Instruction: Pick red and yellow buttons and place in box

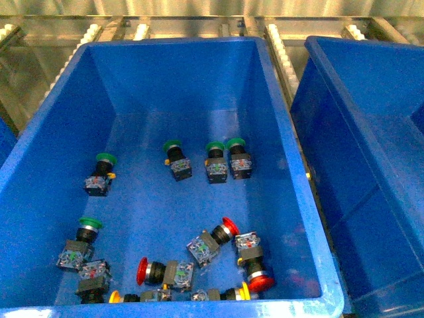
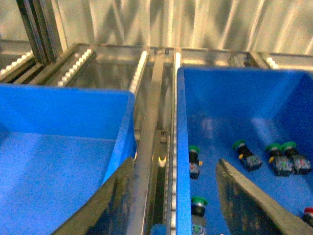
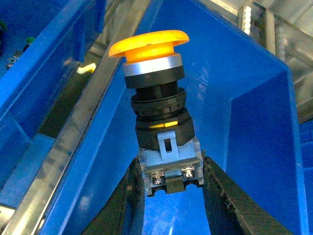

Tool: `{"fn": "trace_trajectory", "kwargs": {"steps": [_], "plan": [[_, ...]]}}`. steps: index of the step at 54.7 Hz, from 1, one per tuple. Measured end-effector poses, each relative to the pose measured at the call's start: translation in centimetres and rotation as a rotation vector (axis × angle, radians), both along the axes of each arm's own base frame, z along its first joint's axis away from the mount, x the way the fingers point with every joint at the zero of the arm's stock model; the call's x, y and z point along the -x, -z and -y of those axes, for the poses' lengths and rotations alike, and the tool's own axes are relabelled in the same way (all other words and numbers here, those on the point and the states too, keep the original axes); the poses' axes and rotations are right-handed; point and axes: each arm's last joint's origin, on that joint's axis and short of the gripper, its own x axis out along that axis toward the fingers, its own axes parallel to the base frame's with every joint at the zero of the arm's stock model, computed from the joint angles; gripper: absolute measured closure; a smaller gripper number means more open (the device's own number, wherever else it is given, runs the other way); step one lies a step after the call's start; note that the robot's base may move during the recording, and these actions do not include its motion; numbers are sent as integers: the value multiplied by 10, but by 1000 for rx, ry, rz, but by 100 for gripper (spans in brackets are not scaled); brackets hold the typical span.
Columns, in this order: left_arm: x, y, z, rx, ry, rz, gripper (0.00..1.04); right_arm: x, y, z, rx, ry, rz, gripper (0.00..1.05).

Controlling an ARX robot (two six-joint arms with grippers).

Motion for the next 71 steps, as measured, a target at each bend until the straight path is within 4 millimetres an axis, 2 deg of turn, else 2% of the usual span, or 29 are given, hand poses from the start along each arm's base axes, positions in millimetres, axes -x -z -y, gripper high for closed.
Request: {"fn": "trace_trajectory", "kwargs": {"steps": [5, 12, 14, 55, 71], "plan": [[0, 2, 1, -3, 16, -7, 72, 3, -2, -3, -12, 1, 3, 79], [0, 1, 1, -3, 15, -6, 100, 5, 0, -4, -17, 30, -11, 79], [0, 1, 1, -2, 14, -6, 103, 6, -1, -4, -21, 30, -10, 79], [0, 1, 1, -4, 14, -4, 102, 9, 1, -6, -44, 47, -10, 79], [0, 1, 1, -4, 14, -3, 102, 3, 7, -6, -47, 36, -34, 79]]}}
